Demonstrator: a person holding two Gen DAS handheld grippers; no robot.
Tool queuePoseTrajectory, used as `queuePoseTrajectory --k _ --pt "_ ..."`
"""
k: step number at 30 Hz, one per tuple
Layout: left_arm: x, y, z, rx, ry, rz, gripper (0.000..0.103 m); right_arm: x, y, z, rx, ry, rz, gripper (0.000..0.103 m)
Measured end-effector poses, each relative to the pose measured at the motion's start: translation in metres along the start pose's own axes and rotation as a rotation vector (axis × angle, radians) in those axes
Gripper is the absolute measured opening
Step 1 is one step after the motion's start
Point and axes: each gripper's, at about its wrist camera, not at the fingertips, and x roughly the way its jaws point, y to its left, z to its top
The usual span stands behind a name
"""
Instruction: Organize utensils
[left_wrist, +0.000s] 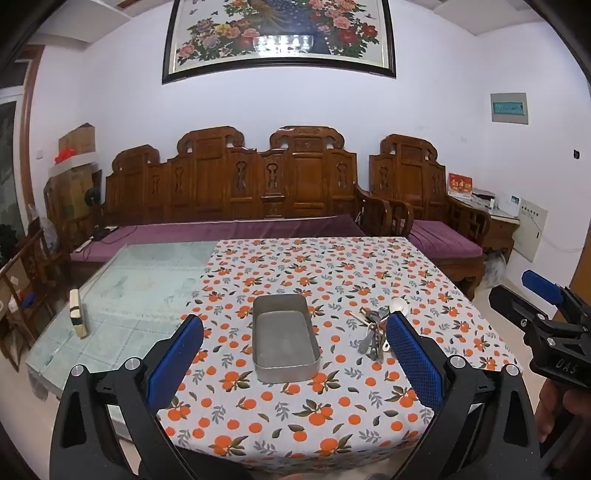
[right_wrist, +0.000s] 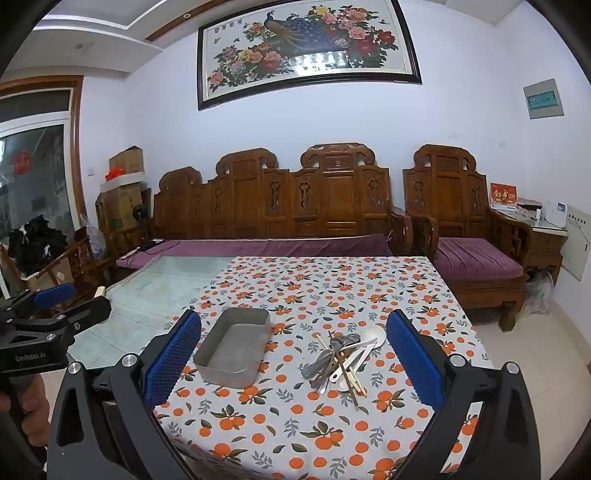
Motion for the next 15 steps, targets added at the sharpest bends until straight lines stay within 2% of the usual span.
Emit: queuePoseTrajectory --k 9,15 --pt "0.0070 0.0012 0.0003 0.003 0.012 0.000 0.095 -0.0011 0.0007 0.0005 -0.003 -0.002 0.000 0.100" --pt "0.0001 -0.0006 -0.0006 0.006 -0.008 0.006 0.095 -0.0005 0.0003 0.0004 -0.001 -0.001 0.001 0.100"
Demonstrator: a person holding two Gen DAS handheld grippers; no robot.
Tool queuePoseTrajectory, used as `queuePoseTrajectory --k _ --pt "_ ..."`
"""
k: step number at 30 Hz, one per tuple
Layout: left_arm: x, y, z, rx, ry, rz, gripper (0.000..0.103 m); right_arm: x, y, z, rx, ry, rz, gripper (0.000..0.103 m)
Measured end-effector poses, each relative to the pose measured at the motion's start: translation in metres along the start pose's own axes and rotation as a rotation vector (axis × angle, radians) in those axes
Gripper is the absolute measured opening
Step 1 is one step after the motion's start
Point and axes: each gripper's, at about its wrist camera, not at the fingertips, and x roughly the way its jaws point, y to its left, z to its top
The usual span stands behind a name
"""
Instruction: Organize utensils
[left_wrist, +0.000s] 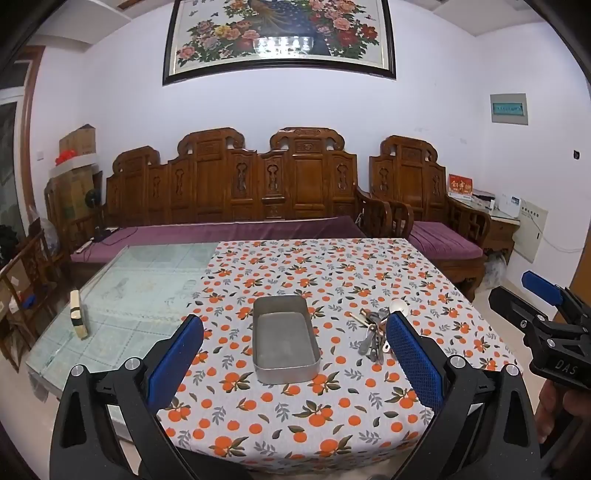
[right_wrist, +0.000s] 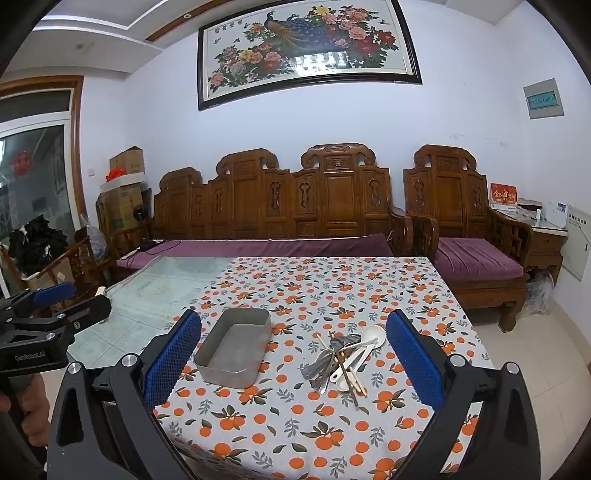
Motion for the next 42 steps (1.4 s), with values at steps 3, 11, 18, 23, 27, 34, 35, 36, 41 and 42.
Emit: queuePoseTrajectory --k 3,11,18,23,27,34,35,36,41,42 --pt "-0.0002 0.0004 0.0019 -0.001 0.001 -0.001 0.095 -0.0005 0.0002 0.0001 0.001 -0.001 0.001 0.100" --pt "-0.0024 -0.0011 0.0053 0.000 0.002 0.001 0.095 -0.0004 0.0004 -0.0001 -0.001 -0.002 0.000 0.100" --pt "-0.0030 -0.0014 0.0055 0.000 0.002 -0.001 0.095 0.0005 0.0012 0.0006 -0.001 -0.003 -0.002 0.100" --pt "-0.0024 -0.0014 0.0047 0.000 0.001 0.001 0.095 0.0021 -0.0016 -0.0002 0.000 -0.001 -0.002 0.100" --pt "-0.0033 -0.0003 0.0069 -0.001 0.000 0.002 0.095 -0.0008 -0.0002 -0.0003 0.000 -0.002 0.000 0.100" --pt "-0.0035 0.0004 0.0089 -0.002 -0.002 0.003 0.095 -0.0013 0.0002 -0.0004 0.000 -0.003 0.001 0.100" --pt "-0.0035 0.0004 0.0092 -0.001 -0.001 0.003 0.095 -0.0013 0.0003 -0.0005 0.000 -0.003 0.001 0.100" --pt "-0.0035 0.0006 0.0088 -0.001 -0.001 0.003 0.095 -0.0010 0.0002 -0.0006 0.000 -0.002 0.000 0.100" --pt "-0.0035 0.0005 0.0083 -0.003 -0.002 0.003 0.095 -0.0014 -0.0001 -0.0010 0.001 -0.003 0.000 0.100" --pt "-0.0034 0.0003 0.0084 -0.002 -0.002 0.001 0.095 -0.0016 -0.0001 -0.0010 -0.001 -0.004 -0.001 0.100"
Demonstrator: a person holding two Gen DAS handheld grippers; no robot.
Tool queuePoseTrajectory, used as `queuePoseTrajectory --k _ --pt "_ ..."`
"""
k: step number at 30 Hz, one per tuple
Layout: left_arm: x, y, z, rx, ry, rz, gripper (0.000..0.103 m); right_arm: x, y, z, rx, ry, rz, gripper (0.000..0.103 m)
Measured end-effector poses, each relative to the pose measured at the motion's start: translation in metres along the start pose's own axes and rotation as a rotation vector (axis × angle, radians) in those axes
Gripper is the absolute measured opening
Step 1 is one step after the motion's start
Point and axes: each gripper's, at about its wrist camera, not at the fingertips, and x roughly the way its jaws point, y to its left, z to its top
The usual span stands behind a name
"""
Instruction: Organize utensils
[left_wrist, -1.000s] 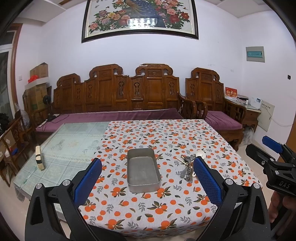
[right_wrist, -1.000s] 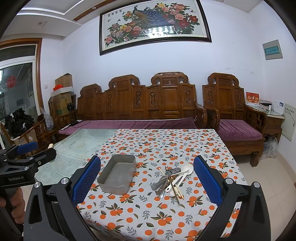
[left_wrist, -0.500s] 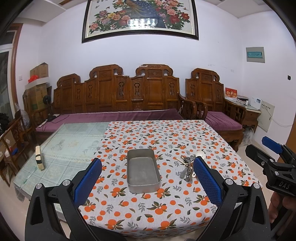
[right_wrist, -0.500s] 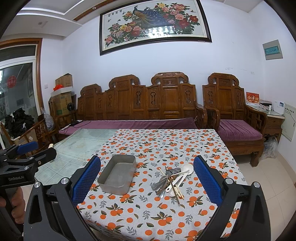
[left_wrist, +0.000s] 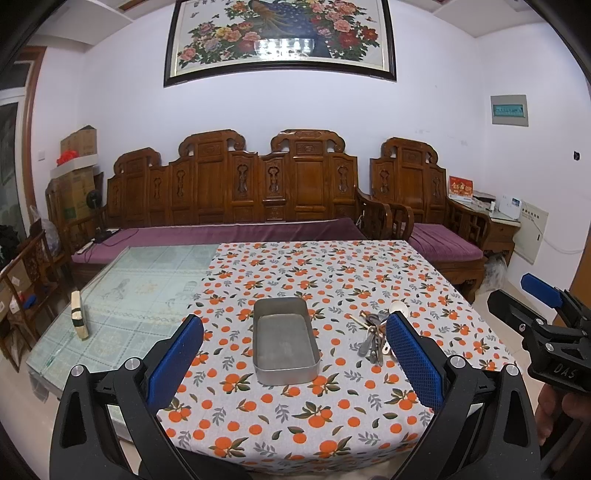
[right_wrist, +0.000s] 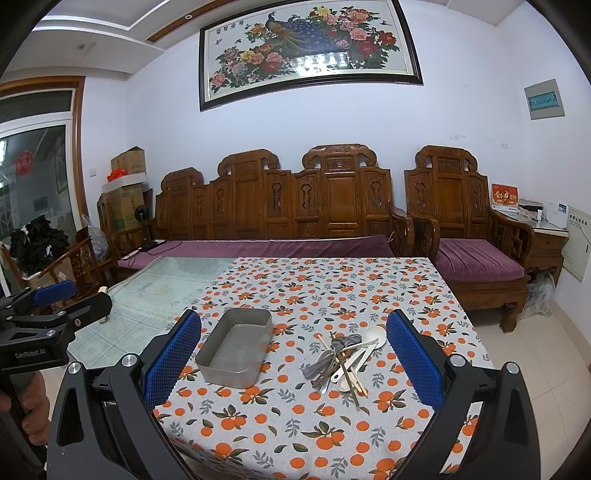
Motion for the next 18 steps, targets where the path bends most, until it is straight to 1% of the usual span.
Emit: queuePoseTrajectory --k 18 --pt "-0.0015 -0.0059 0.0034 0.002 -0.003 -0.001 0.095 0.0009 0.0000 -0.0001 0.000 -0.001 0.000 0.100"
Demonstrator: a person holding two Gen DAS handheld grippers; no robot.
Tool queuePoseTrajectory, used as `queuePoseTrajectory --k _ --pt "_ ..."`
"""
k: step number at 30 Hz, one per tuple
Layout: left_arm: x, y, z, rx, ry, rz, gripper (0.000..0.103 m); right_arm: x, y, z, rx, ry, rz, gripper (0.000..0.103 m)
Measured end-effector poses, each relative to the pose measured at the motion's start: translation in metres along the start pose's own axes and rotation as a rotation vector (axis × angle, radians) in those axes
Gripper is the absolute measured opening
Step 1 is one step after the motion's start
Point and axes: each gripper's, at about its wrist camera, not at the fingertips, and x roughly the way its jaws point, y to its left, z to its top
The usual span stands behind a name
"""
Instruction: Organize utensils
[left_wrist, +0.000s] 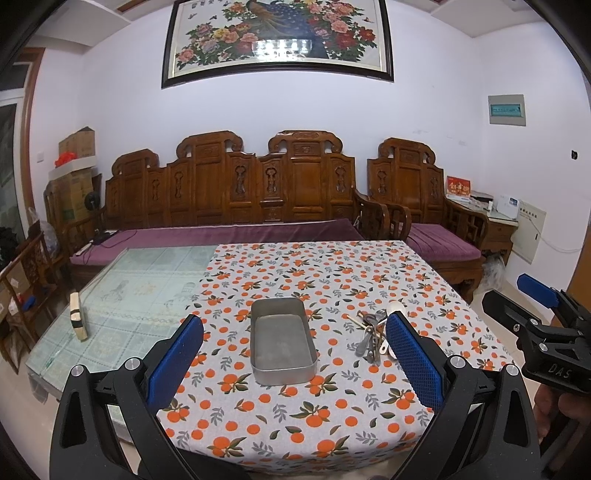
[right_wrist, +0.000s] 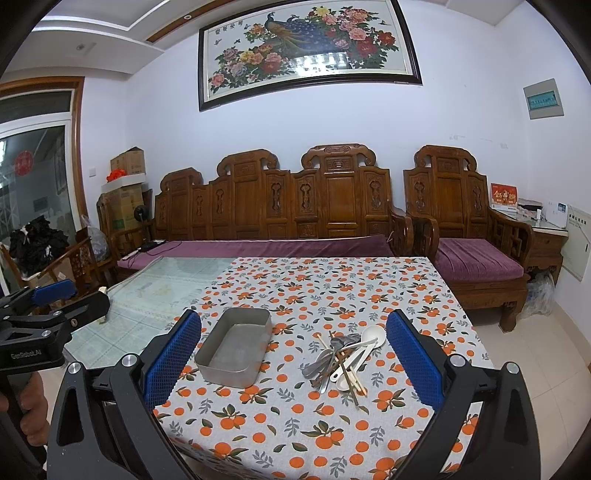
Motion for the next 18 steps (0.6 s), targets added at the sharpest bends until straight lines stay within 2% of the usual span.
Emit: queuePoseTrajectory --k 18 --pt "0.0038 -0.0032 -0.0030 0.000 0.014 -0.007 0.096 -0.0024 -0.0023 -0.0013 0.002 -0.002 -0.003 0.100"
